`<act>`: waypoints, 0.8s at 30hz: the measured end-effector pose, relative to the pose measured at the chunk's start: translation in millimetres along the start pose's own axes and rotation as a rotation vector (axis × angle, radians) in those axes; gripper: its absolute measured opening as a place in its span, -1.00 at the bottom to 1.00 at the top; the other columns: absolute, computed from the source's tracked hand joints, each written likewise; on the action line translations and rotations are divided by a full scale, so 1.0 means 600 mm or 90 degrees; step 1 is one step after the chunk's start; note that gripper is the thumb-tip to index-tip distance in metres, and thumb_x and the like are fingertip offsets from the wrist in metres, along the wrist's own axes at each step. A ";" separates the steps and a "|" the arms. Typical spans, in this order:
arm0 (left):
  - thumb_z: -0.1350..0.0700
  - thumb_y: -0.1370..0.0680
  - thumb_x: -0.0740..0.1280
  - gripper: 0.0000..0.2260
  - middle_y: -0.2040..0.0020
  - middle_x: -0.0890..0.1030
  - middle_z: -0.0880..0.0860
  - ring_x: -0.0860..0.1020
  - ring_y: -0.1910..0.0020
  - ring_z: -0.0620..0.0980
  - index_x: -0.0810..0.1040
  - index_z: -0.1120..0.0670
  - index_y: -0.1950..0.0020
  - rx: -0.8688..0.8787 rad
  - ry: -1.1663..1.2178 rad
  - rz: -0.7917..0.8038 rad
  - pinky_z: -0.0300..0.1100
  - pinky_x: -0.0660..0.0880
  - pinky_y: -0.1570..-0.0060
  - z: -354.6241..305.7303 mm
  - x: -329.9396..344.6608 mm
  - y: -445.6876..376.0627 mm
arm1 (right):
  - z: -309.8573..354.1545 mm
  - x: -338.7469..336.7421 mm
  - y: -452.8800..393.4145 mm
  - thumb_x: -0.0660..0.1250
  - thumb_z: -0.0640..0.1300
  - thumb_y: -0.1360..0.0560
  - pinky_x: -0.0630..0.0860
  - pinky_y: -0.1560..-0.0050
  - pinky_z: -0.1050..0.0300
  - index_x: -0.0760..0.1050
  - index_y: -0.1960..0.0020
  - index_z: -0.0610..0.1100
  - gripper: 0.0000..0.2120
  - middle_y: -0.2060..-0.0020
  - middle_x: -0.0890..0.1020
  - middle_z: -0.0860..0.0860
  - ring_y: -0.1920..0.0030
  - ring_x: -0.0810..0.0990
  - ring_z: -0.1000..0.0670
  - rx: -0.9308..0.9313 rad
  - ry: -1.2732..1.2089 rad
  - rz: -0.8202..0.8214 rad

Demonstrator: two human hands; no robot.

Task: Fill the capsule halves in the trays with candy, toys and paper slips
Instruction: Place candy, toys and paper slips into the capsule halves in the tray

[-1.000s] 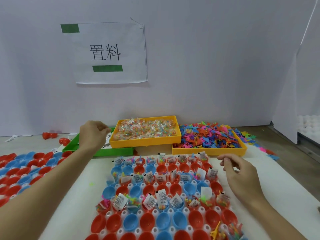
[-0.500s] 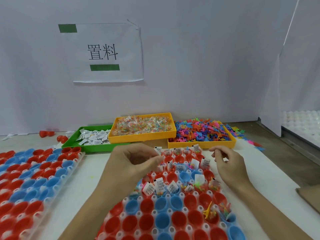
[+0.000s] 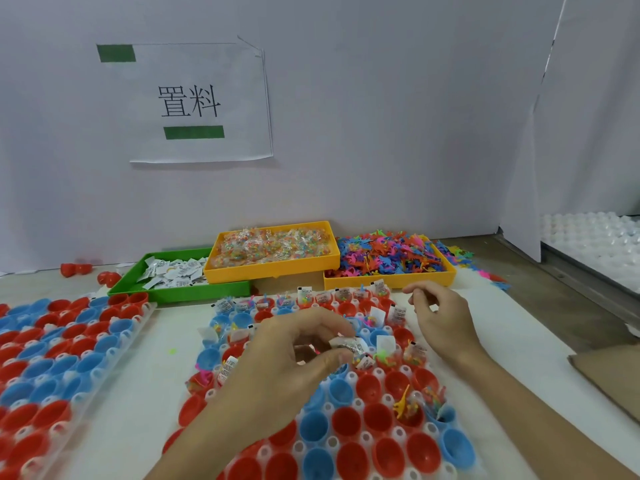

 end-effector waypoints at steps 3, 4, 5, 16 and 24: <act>0.19 -0.55 0.39 -0.73 0.14 0.63 -0.09 0.61 0.13 -0.02 0.64 -0.21 -0.03 0.014 -0.040 0.029 -0.05 0.61 0.07 -0.003 0.013 0.004 | 0.000 0.002 0.000 0.20 -0.25 -0.64 0.41 0.15 0.35 0.61 -0.03 -0.12 -0.79 0.12 0.63 0.05 0.07 0.55 0.14 0.001 0.003 0.004; 0.20 -0.56 0.37 -0.71 0.13 0.62 -0.09 0.59 0.14 -0.03 0.64 -0.23 -0.05 0.018 -0.055 0.042 -0.05 0.61 0.09 -0.005 0.018 0.004 | 0.001 0.002 -0.001 0.20 -0.25 -0.65 0.41 0.15 0.35 0.62 -0.03 -0.12 -0.79 0.11 0.63 0.05 0.08 0.54 0.15 0.002 0.004 0.004; 0.21 -0.57 0.36 -0.69 0.12 0.61 -0.08 0.58 0.14 -0.03 0.63 -0.24 -0.07 0.019 -0.064 0.053 -0.04 0.60 0.10 -0.008 0.023 0.004 | 0.001 0.002 -0.001 0.20 -0.25 -0.65 0.41 0.15 0.36 0.62 -0.04 -0.13 -0.79 0.11 0.63 0.05 0.08 0.54 0.16 0.002 0.004 0.005; 0.17 -0.54 0.41 -0.84 0.26 0.57 -0.13 0.51 0.30 -0.18 0.57 -0.11 0.06 0.015 -0.061 0.195 -0.24 0.54 0.20 -0.033 0.099 -0.013 | -0.004 0.003 -0.003 0.22 -0.26 -0.63 0.41 0.13 0.42 0.62 -0.03 -0.10 -0.79 0.11 0.63 0.08 0.06 0.55 0.19 -0.005 -0.007 0.010; 0.16 -0.54 0.37 -0.88 0.29 0.53 -0.08 0.47 0.34 -0.20 0.58 -0.07 0.01 0.017 -0.173 0.254 -0.35 0.44 0.30 -0.028 0.134 -0.012 | -0.007 0.006 -0.004 0.23 -0.25 -0.63 0.39 0.14 0.45 0.57 0.01 -0.01 -0.80 0.13 0.59 0.13 0.09 0.54 0.20 -0.005 -0.003 0.005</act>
Point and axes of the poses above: each hand's wrist, its own y-axis away from the middle knuckle, its own x-axis out of the palm, z = x × y, the point moved 8 cm from there along -y, towards the middle knuckle
